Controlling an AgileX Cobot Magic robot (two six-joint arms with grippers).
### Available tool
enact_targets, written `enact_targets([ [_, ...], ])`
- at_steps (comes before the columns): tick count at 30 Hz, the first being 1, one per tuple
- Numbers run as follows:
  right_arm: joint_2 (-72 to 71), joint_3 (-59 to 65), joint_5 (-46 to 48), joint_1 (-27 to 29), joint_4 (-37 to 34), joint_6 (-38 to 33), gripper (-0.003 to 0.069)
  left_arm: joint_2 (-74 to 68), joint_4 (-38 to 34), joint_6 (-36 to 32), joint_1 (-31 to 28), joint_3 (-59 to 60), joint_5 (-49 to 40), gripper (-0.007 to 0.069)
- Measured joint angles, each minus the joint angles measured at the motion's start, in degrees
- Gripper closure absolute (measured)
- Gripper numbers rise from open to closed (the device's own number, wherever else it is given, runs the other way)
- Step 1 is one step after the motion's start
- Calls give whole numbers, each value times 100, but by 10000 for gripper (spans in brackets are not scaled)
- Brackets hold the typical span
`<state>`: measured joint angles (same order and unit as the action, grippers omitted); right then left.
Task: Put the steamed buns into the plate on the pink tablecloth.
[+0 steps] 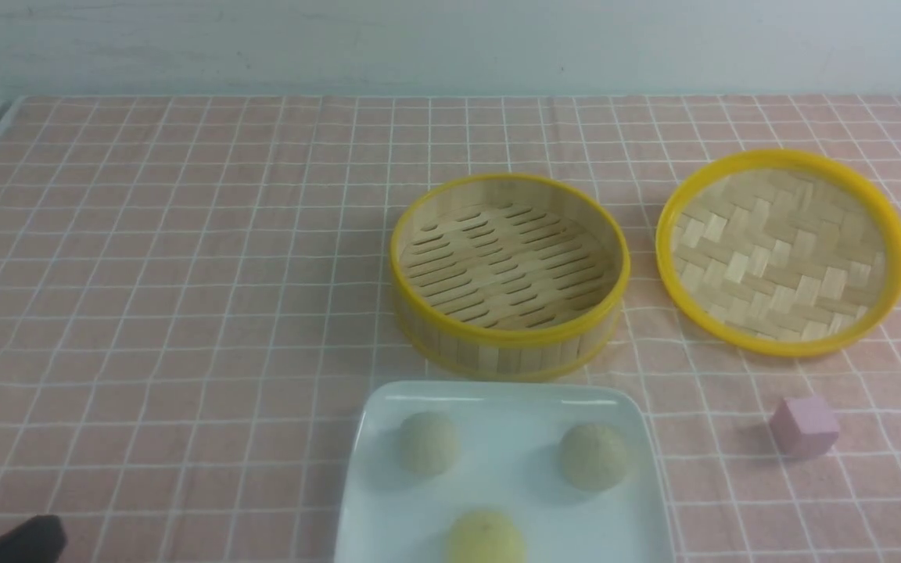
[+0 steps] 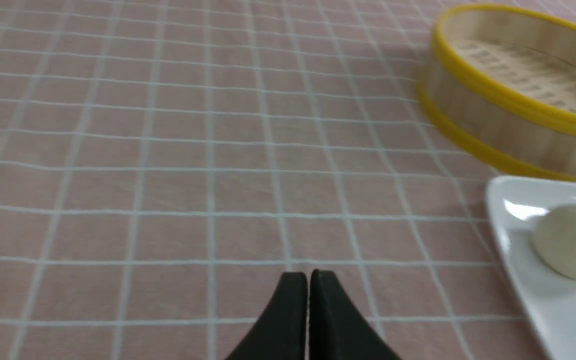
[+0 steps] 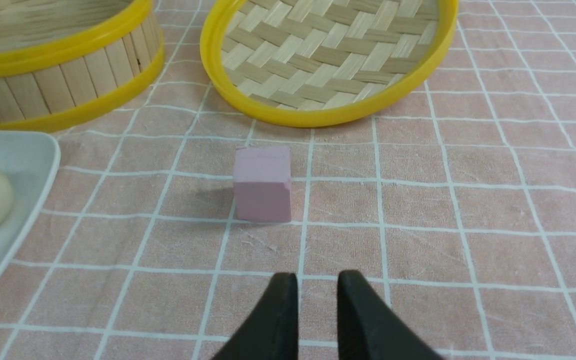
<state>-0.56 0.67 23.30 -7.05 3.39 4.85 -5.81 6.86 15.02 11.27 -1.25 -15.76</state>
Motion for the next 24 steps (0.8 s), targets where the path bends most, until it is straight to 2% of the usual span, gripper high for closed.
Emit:
enact_targets([
  [5,0,0,0,0,6,0,544,608,77,11,-496,237,-384,589],
  [24,0,0,0,0,6,0,524,640,133,12,-517,245,-543,570],
])
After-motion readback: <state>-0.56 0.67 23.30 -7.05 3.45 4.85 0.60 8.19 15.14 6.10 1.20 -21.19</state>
